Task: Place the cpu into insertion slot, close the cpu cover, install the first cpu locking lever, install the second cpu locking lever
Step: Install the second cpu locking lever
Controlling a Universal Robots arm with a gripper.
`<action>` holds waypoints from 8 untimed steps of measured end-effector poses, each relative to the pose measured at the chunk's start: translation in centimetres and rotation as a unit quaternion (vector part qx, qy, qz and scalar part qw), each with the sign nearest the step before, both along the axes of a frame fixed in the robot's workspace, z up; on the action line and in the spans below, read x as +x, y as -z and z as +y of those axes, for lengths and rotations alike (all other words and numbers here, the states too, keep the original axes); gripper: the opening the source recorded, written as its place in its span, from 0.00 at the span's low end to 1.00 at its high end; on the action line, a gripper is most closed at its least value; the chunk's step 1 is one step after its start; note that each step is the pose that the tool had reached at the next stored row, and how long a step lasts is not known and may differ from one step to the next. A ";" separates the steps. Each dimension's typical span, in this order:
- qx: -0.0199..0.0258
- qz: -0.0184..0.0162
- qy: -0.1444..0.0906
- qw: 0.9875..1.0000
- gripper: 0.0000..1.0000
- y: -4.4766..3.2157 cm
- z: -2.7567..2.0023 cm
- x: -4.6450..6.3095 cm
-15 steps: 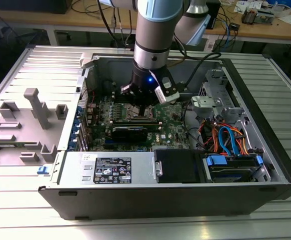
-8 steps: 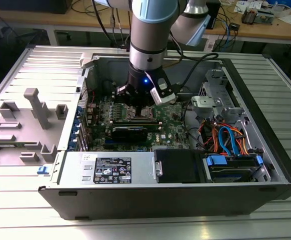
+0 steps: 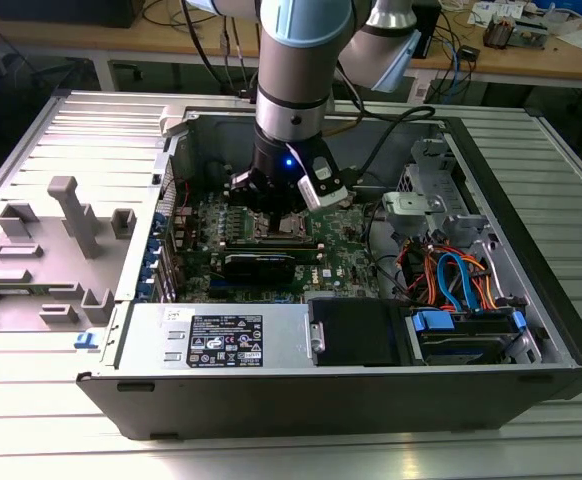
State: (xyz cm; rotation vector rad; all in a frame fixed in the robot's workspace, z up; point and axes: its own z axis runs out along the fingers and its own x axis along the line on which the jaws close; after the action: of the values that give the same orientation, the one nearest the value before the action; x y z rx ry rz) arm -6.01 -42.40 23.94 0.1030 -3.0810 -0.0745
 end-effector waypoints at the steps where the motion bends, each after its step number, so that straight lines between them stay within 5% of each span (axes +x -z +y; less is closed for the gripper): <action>1: 0.000 0.000 0.000 1.000 0.11 0.00 0.00 0.0; 8: 0.001 0.000 0.000 1.000 0.11 0.14 0.01 0.0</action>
State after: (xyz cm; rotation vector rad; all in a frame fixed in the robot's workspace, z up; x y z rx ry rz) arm -6.03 -42.40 23.80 0.1030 -3.0811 -0.0764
